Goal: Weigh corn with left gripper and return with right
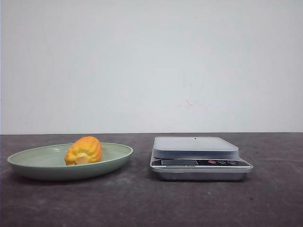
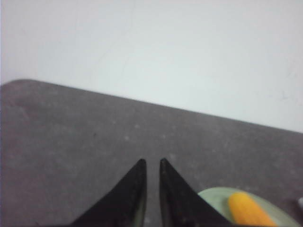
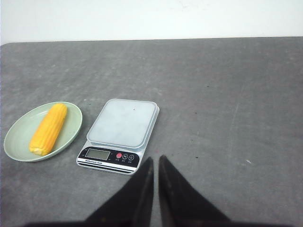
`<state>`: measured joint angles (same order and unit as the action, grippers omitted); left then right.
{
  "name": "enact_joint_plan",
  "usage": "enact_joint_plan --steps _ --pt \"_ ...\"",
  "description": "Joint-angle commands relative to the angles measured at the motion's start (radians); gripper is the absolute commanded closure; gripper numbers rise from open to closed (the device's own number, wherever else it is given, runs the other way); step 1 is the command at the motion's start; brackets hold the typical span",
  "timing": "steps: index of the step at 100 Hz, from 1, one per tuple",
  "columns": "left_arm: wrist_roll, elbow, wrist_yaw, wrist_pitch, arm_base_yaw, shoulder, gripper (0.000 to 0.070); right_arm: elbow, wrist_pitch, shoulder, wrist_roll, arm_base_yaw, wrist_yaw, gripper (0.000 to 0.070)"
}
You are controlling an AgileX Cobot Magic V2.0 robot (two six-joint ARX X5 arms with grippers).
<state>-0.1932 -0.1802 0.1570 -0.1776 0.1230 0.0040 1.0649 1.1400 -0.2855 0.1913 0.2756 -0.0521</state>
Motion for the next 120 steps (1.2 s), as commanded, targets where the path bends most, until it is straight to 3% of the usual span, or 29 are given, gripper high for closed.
enact_joint_plan --steps 1,36,59,120 --pt "0.016 0.054 -0.009 0.074 -0.006 -0.001 0.0700 0.010 -0.011 0.002 0.011 0.003 0.000 0.0689" --pt "0.022 0.167 -0.020 0.106 -0.051 -0.001 0.0700 0.010 -0.011 0.002 0.011 0.003 0.000 0.0689" --pt "0.027 0.167 -0.020 -0.005 -0.053 -0.001 0.0700 0.010 -0.011 0.002 0.010 0.003 0.000 0.0689" --pt "0.027 0.166 -0.020 -0.003 -0.053 -0.001 0.0700 0.010 -0.011 0.002 0.011 0.003 0.000 0.0689"
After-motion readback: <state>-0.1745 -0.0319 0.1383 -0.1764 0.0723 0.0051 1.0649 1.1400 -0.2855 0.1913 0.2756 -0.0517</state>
